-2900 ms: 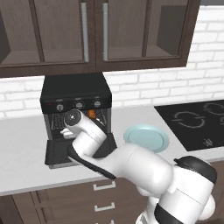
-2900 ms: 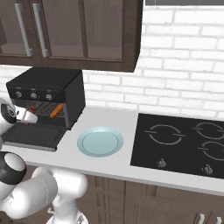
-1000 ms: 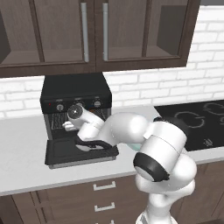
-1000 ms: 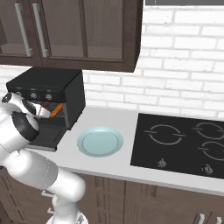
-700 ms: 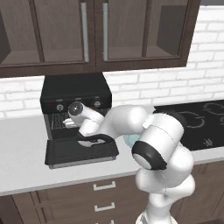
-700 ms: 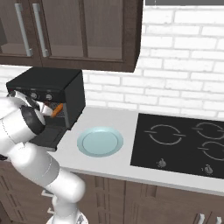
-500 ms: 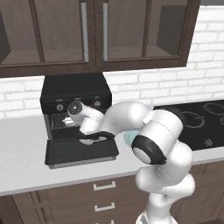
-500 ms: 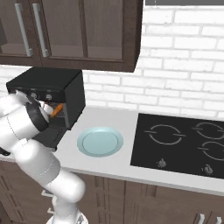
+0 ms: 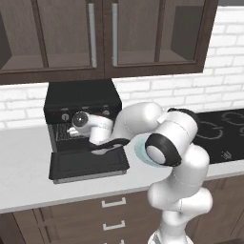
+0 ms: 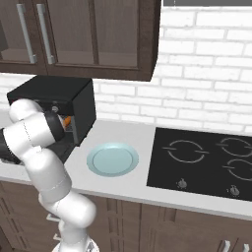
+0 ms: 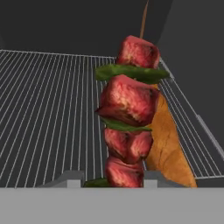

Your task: Pick up the kebab skewer and baguette bread, and place them inside the toaster oven. Close the toaster oven door and start by setting the timer.

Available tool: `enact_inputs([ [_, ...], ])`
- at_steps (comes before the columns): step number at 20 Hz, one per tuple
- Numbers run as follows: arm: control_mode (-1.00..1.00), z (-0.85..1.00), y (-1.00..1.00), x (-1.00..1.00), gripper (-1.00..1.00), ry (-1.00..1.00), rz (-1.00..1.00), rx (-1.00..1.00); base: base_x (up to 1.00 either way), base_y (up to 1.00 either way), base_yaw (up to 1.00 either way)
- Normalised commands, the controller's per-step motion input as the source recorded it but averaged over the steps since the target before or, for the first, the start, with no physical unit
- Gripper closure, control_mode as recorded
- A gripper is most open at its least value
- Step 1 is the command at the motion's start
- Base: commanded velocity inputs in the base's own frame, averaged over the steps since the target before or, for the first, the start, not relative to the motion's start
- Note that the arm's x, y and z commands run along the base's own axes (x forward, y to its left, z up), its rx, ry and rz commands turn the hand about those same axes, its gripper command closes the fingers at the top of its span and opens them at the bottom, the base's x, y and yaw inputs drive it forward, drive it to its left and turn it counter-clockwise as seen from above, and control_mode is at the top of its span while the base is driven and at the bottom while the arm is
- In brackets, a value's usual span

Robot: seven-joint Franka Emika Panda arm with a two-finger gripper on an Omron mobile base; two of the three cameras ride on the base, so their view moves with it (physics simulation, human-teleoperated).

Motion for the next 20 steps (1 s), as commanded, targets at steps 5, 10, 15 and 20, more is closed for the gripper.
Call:
enact_inputs([
  [5, -1.0, -0.01, 0.0, 0.3, 1.0, 0.0, 0.0, 0.0, 0.0, 0.0, 0.0],
  [10, -1.0, -0.01, 0.0, 0.23, -1.0, 0.0, 0.0, 0.0, 0.0, 0.0, 0.0],
  [15, -1.0, 0.0, 0.0, 0.05, -1.0, 0.0, 0.0, 0.0, 0.0, 0.0, 0.0],
  [20, -1.0, 0.0, 0.0, 0.07, -1.0, 0.0, 0.0, 0.0, 0.0, 0.0, 0.0],
])
